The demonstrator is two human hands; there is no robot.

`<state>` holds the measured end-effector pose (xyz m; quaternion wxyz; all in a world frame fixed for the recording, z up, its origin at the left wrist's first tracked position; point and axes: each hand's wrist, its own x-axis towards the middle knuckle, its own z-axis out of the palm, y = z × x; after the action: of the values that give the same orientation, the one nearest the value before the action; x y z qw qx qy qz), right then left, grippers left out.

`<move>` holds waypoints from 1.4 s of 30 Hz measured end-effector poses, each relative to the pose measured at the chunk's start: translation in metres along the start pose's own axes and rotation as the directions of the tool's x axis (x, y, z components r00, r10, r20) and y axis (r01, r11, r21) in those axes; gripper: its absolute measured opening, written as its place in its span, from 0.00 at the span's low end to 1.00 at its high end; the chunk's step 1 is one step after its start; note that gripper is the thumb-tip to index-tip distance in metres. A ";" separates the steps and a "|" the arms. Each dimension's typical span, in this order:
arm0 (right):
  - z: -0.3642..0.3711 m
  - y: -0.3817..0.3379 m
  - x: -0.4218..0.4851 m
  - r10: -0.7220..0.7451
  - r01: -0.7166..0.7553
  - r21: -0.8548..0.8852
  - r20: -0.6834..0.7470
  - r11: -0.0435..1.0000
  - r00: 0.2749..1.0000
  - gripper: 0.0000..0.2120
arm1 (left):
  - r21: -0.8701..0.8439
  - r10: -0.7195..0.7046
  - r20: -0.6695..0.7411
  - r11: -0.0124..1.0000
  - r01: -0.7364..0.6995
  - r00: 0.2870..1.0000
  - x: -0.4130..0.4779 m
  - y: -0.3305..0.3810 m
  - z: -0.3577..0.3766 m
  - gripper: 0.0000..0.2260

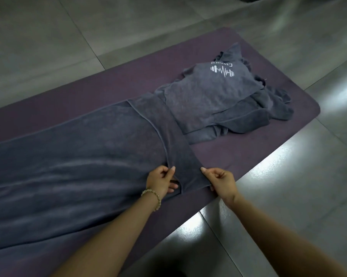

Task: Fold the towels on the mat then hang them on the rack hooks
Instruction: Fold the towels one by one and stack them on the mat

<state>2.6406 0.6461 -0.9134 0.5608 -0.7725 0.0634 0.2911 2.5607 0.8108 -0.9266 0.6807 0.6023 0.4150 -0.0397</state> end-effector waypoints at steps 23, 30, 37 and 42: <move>0.278 -0.034 -0.096 -0.120 0.861 -0.497 0.853 0.110 0.508 0.31 | 0.567 0.040 -0.527 0.760 0.317 0.849 -0.164 -0.117 -0.410 0.22; 0.363 -0.007 -0.161 0.010 0.906 -0.398 0.916 0.145 0.401 0.30 | 0.391 -0.003 -0.742 0.811 0.436 0.671 -0.225 -0.179 -0.469 0.24; 0.429 0.019 -0.213 0.075 0.913 -0.325 0.946 0.248 0.316 0.30 | -0.339 -0.423 -0.769 0.906 0.255 0.480 -0.214 -0.210 -0.504 0.28; 0.456 0.040 -0.233 0.055 0.900 -0.339 0.940 0.273 0.337 0.34 | -0.510 -0.437 -0.646 0.857 0.073 0.626 -0.211 -0.203 -0.518 0.16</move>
<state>2.2597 0.9902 -0.9169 0.0958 -0.6631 -0.6255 0.3999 2.0426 1.1037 -0.9212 0.5547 0.3292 0.7364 0.2041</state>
